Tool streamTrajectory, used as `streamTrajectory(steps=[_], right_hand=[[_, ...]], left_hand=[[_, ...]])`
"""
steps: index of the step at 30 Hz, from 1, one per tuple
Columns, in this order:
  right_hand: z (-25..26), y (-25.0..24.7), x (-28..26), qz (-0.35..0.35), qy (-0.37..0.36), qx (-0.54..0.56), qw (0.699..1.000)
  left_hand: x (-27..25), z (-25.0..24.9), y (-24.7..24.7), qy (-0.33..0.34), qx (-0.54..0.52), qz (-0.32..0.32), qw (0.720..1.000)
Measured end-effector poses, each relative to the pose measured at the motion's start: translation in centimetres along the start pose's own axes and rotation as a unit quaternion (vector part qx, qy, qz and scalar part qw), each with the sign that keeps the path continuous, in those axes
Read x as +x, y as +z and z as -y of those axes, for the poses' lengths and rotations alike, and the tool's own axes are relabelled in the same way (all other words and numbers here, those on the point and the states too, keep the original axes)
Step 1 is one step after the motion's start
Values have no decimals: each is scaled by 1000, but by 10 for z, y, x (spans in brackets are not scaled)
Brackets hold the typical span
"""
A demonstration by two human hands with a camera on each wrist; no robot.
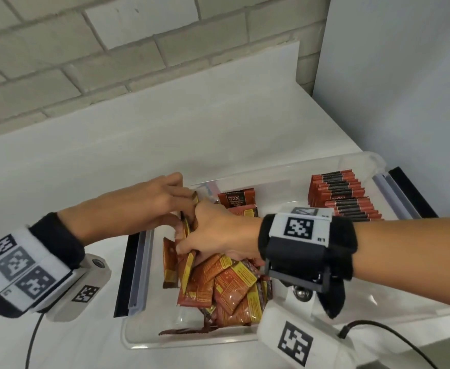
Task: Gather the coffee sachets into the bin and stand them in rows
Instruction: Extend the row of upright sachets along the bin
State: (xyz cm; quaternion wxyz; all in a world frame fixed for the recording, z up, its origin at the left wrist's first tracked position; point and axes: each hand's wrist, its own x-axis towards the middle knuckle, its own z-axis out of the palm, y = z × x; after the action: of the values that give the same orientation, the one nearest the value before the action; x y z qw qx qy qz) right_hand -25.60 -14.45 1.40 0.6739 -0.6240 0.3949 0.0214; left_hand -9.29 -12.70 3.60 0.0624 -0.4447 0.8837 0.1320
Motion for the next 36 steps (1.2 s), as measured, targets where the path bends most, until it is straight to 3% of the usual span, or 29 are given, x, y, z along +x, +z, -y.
streamTrajectory(steps=[3, 10, 13, 16, 20, 28, 30, 33, 36], right_hand=[[0, -6, 0, -27, -38, -38, 998], [4, -36, -22, -39, -62, -34, 997], [1, -56, -47, -37, -103, 7, 994], [-7, -75, -71, -36, -136, 60, 988], [-18, -90, -90, -43, -143, 167, 975], [-44, -110, -119, -89, -172, 267, 944], [-49, -116, -124, -122, -186, 298, 928], [-51, -126, -126, -175, -230, 383, 877], [-49, -131, -129, -207, -260, 408, 850]], left_hand=[[-2, -3, -10, -70, -118, -39, 990], [6, -14, -32, -26, -162, -149, 975], [13, -24, -41, -82, -179, -208, 958], [25, -40, -46, -129, -325, -164, 922], [53, -67, -48, -107, -422, -130, 891], [100, -97, -49, -95, -432, -96, 892], [107, -101, -52, -98, -472, -141, 865], [121, -100, -50, -94, -543, -211, 807], [138, -104, -41, -50, -620, -170, 764]])
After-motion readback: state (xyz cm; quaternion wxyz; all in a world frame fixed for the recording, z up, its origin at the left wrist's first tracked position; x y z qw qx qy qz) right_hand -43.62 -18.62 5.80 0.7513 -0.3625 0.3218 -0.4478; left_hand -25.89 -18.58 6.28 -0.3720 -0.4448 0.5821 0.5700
